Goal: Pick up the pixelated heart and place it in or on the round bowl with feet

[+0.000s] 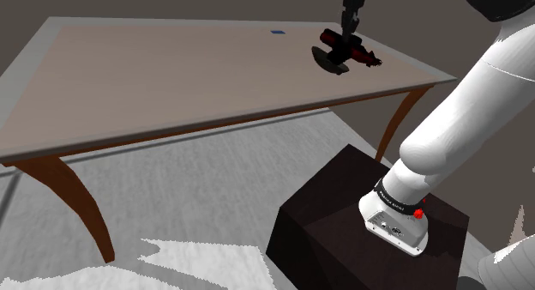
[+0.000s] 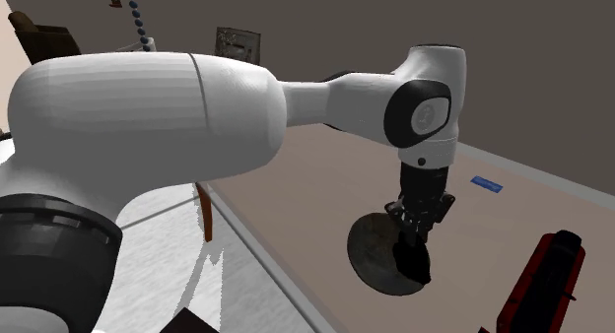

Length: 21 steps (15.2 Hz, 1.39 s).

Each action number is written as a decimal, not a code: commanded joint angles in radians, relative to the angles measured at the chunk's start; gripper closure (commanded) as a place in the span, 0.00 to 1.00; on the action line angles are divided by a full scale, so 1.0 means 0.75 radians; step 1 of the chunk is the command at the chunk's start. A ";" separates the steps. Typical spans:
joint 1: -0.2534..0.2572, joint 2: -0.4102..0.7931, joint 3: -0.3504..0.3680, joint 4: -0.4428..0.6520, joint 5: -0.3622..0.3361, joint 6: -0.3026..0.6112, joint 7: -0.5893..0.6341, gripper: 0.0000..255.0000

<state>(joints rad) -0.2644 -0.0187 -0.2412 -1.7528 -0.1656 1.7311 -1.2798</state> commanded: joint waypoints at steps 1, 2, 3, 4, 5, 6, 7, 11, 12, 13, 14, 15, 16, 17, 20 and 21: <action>0.000 0.010 0.000 -0.024 0.001 0.014 0.002 1.00; 0.000 0.010 0.000 -0.024 0.001 0.014 0.002 1.00; 0.000 0.010 0.000 -0.024 0.001 0.014 0.002 1.00; 0.000 0.010 0.000 -0.024 0.001 0.014 0.002 1.00; 0.000 0.010 0.000 -0.024 0.001 0.014 0.002 1.00; 0.000 0.010 0.000 -0.023 0.001 0.014 0.002 1.00; 0.000 0.010 0.000 -0.023 0.001 0.014 0.002 1.00; 0.002 0.016 0.001 -0.022 0.003 0.018 0.005 0.00; 0.001 0.017 0.001 -0.020 0.003 0.017 0.004 0.00; 0.001 0.017 0.001 -0.020 0.003 0.017 0.004 0.00; 0.000 0.010 0.000 -0.024 0.001 0.014 0.002 0.00; 0.003 0.013 0.003 0.024 0.003 -0.031 0.000 0.00; 0.006 0.019 0.005 0.075 0.006 -0.076 -0.002 0.00; 0.008 0.026 0.008 0.128 0.008 -0.122 -0.004 0.00; 0.010 0.033 0.010 0.171 0.010 -0.159 -0.007 0.00; 0.010 0.033 0.010 0.171 0.010 -0.159 -0.007 0.00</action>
<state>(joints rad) -0.2567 0.0052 -0.2338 -1.6291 -0.1582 1.6162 -1.2842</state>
